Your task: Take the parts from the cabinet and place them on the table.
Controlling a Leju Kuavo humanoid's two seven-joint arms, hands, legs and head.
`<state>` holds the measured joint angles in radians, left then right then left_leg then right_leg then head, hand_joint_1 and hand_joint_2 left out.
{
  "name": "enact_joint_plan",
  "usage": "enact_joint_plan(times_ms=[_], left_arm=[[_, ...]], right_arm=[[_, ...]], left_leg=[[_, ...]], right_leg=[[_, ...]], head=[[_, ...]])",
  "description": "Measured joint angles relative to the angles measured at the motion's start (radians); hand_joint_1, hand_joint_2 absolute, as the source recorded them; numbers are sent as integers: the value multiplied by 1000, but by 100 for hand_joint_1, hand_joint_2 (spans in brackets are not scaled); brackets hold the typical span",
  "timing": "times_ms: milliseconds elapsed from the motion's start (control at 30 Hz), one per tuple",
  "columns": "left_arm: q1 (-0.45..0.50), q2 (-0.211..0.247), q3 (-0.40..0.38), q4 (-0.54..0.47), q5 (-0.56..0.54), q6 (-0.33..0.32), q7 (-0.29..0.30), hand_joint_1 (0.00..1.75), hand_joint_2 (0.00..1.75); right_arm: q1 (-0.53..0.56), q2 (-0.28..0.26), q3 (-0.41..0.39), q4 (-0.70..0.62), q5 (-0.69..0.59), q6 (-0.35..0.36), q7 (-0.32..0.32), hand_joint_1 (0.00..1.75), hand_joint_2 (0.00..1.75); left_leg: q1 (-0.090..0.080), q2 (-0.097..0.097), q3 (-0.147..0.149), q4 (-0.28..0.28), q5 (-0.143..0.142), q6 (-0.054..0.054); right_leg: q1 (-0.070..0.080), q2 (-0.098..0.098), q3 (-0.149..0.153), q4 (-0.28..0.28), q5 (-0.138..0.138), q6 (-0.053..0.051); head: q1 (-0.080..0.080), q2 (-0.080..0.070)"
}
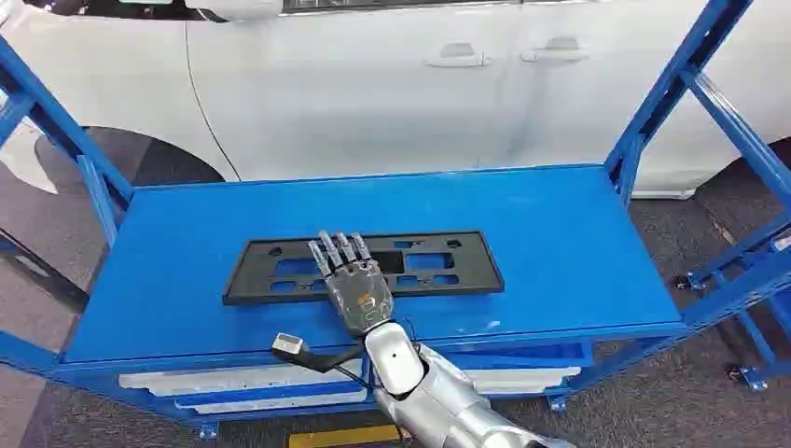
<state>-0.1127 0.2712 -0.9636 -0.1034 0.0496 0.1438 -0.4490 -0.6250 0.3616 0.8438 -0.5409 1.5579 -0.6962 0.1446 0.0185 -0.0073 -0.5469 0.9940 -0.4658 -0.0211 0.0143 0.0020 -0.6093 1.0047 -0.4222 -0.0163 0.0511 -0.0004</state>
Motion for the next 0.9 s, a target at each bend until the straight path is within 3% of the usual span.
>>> enact_joint_plan(times_ms=[33, 67, 100, 133, 200, 233, 267, 300, 333, 400, 433, 467, 533, 600, 633, 667, 700, 733, 767, 800, 833, 900], left_arm=[[-1, 0, 0, 0, 0, -2, 0, 0, 0], [-3, 1, 0, 0, 0, -2, -1, 0, 0], [-2, 2, 0, 0, 0, -2, -2, 0, 0], [-4, 3, 0, 0, 0, -2, -2, 0, 0], [-3, 5, 0, 0, 0, -2, -2, 0, 0], [-1, 5, 0, 0, 1, -3, -2, 0, 0], [1, 4, 0, 0, -2, -4, -2, 0, 0], [2, 4, 0, 0, -2, -4, -2, 0, 0], [1, 4, 0, 0, -2, -4, -2, 0, 0], [0, 6, 0, 0, 0, -3, -2, 0, 0], [0, 6, 0, 0, 0, -4, -2, 0, 0], [-2, 6, 0, 0, 0, -4, -2, 0, 0], [1, 6, 0, 0, 0, -4, -2, 0, 0], [-1, 5, 0, 0, 0, -4, -3, 0, 0], [-1, 5, 1, 0, 0, -4, -3, 0, 0], [-2, 5, 0, 0, 0, -4, -3, 0, 0], [-3, 5, 1, 0, 0, -4, -3, 0, 0], [-3, 5, 0, 0, 0, -4, -3, 0, 0], [-3, 5, 0, 0, 0, -3, -3, 0, 0], [-3, 5, 0, 0, 0, -2, -3, 0, 0], [-3, 5, 1, 0, 0, 1, -3, 0, 0], [-4, 4, 1, 0, 0, 3, -3, 0, 0]], right_arm=[[0, 0, 0, 0, -3, 0, 0, 0, 175], [-1, 2, -1, -1, -4, 0, 0, 0, 175], [0, 5, -2, -2, -6, 0, 0, 0, 175], [-2, 7, -3, -2, -6, 0, 0, 0, 175], [0, 8, -3, -1, -6, 1, -1, 0, 175], [2, 8, -3, 0, -6, 1, -1, 0, 175], [4, 8, -3, 0, -6, 1, -1, 0, 175], [4, 8, -3, 0, -6, 1, -1, 0, 175], [4, 8, -3, 0, -6, 1, -1, 0, 175], [4, 8, -3, 0, -6, 1, -1, 0, 175], [3, 8, -3, 0, -6, 2, -1, 0, 175], [3, 8, -3, 0, -6, 2, -1, 0, 175], [3, 8, -3, 0, -10, 2, -3, 0, 175], [2, 9, -3, -2, -25, 5, -8, 0, 175], [0, 9, -3, -2, -33, 5, -10, 0, 175], [-1, 9, -3, -2, -44, 9, -13, 0, 175], [-1, 8, -2, -2, -52, 16, -16, 33, 175], [1, 8, 0, -2, -58, 20, -19, 133, 175], [3, 8, 1, -2, -63, 24, -19, 173, 175], [3, 8, 5, -2, -68, 37, -19, 175, 175], [3, 8, 9, -2, -71, 45, -19, 175, 175], [2, 8, 14, -3, -79, 55, -19, 175, 175]], left_leg=[[2, 1, 4, -6, 1, -6], [-1, 2, 8, -9, -3, -13], [4, 4, 5, 11, -13, -14], [3, 3, -16, 58, -41, -16], [4, 3, -105, 227, -115, -25], [5, 3, -145, 293, -134, -27], [5, 4, -167, 319, -126, -30], [6, 4, -161, 288, -90, -31], [6, 4, -132, 214, -37, -30], [7, 7, -49, 19, 64, -26], [-1, 6, -37, 4, 42, -23], [-1, 3, -37, 1, 45, -9], [-4, 3, -42, 3, 40, 1], [4, 2, -34, -3, 39, 14], [3, 2, -30, -3, 35, 21], [3, 2, -28, -3, 33, 24], [3, 3, -27, -2, 32, 26], [2, 3, -25, -2, 30, 27], [2, 3, -24, -2, 28, 28], [2, 2, -20, -2, 25, 27], [1, 0, -14, -2, 22, 27], [-3, -3, 0, -2, 14, 23]], right_leg=[[2, 2, 1, -2, -1, -5], [-9, 2, 14, -20, 5, -11], [-12, 1, 26, -32, 8, -14], [-14, -1, 33, -35, 6, -20], [-13, -2, 41, -35, -3, -23], [-12, -2, 43, -34, -7, -23], [-12, -1, 47, -34, -10, -23], [-12, 0, 52, -32, -15, -22], [-13, 1, 59, -30, -22, -20], [-14, 2, 75, -22, -39, -11], [-7, 2, 73, -19, -45, -4], [-7, 4, 69, -16, -45, -1], [-8, 4, 68, -18, -47, 4], [-10, 3, 71, -9, -62, 17], [-11, 2, 55, 31, -83, 23], [-13, 2, 11, 113, -119, 28], [-14, 2, -41, 206, -156, 32], [-15, 2, -89, 287, -182, 34], [-15, 2, -119, 329, -185, 34], [-15, 2, -130, 327, -161, 32], [-15, 2, -113, 275, -118, 27], [-9, 2, -26, 76, -7, 6]], head=[[2, 0], [0, 0], [1, 0], [-6, 0], [-11, 0], [-10, 0], [-11, 0], [-11, 0], [-10, 0], [-10, 0], [-10, 0], [-12, 0], [-10, 0], [-10, 0], [-3, 0], [0, 0], [0, 0], [3, 0], [5, 0], [8, 0], [10, 0], [14, 0]])
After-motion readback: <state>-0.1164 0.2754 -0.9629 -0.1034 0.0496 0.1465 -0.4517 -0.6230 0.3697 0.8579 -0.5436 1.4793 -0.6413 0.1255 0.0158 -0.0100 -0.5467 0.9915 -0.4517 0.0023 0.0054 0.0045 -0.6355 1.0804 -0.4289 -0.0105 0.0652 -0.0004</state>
